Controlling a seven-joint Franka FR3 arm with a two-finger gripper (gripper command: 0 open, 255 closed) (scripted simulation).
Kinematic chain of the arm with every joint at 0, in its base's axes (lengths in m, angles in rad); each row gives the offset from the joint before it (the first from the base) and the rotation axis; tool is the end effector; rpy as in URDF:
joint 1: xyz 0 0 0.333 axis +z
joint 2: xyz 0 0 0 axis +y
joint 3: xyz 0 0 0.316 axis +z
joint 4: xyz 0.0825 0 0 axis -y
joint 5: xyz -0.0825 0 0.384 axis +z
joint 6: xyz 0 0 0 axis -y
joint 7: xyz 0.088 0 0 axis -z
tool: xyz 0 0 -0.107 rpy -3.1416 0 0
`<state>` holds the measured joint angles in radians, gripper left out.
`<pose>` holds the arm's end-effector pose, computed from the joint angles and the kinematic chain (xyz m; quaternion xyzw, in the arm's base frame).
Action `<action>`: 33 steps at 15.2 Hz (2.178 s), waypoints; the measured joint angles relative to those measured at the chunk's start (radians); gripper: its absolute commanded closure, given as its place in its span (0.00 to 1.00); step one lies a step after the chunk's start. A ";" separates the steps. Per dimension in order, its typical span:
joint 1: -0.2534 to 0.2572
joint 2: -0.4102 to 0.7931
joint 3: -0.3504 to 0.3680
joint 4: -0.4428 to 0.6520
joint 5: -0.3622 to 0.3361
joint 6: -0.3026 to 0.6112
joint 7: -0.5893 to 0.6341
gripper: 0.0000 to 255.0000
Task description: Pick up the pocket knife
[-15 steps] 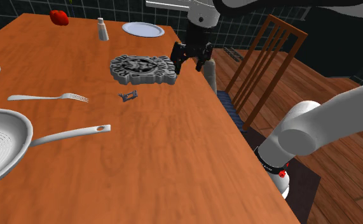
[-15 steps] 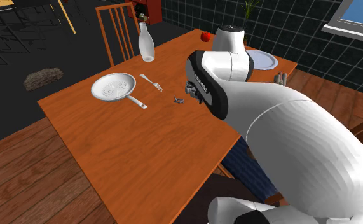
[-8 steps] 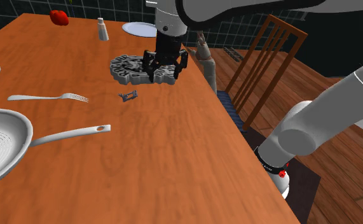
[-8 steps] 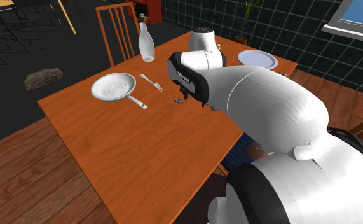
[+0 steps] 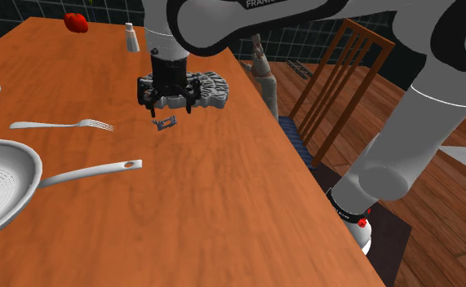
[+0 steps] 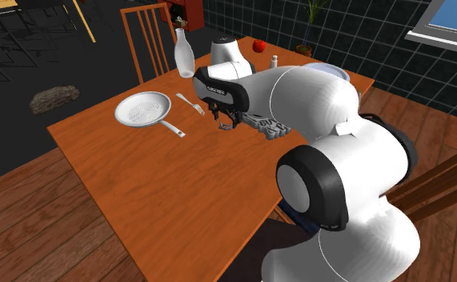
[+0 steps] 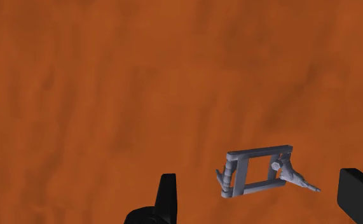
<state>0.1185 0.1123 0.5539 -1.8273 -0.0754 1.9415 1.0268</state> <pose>0.4721 0.3562 0.4790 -0.9863 0.1648 -0.0107 0.0034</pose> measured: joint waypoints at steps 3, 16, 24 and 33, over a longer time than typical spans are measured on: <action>0.016 0.046 0.003 0.024 -0.029 0.011 0.040 0.00; 0.020 0.075 -0.001 -0.029 -0.049 0.088 0.056 1.00; 0.020 0.066 0.001 0.001 -0.042 0.050 0.053 1.00; 0.016 0.037 0.005 0.091 -0.022 -0.063 0.036 1.00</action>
<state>0.1349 0.1495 0.5587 -1.7367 -0.0973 1.8785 1.0624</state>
